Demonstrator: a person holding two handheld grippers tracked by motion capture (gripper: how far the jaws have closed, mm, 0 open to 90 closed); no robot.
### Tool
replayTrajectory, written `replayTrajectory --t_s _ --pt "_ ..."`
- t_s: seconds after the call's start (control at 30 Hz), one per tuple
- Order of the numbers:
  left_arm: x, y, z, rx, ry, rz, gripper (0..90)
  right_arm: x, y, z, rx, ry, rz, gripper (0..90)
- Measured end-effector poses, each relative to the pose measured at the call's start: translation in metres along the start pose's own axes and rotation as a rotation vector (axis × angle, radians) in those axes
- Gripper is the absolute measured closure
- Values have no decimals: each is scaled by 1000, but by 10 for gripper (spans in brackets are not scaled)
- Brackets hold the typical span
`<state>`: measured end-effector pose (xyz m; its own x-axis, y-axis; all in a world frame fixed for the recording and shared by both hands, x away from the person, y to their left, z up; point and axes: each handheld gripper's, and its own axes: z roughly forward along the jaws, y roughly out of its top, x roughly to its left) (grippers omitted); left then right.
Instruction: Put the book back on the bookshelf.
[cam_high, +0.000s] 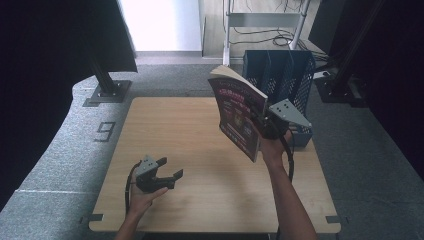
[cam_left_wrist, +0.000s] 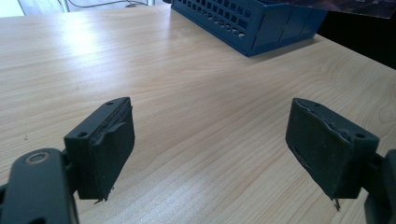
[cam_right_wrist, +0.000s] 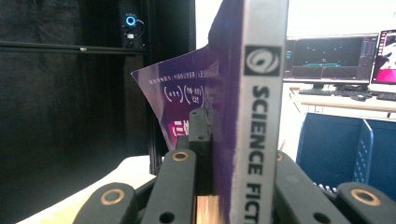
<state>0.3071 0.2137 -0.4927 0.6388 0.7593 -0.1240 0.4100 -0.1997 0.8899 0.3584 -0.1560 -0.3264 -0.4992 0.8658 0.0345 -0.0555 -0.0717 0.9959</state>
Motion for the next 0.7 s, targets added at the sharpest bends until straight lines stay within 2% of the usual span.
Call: replayTrajectory --t_s 0.47,0.7 --pt "-1 0 0 4 -1 0 155 -9 6 0 -7 -31 2 816" --pt "-1 0 1 4 0 1 155 -16 8 -1 -15 -62 7 816"
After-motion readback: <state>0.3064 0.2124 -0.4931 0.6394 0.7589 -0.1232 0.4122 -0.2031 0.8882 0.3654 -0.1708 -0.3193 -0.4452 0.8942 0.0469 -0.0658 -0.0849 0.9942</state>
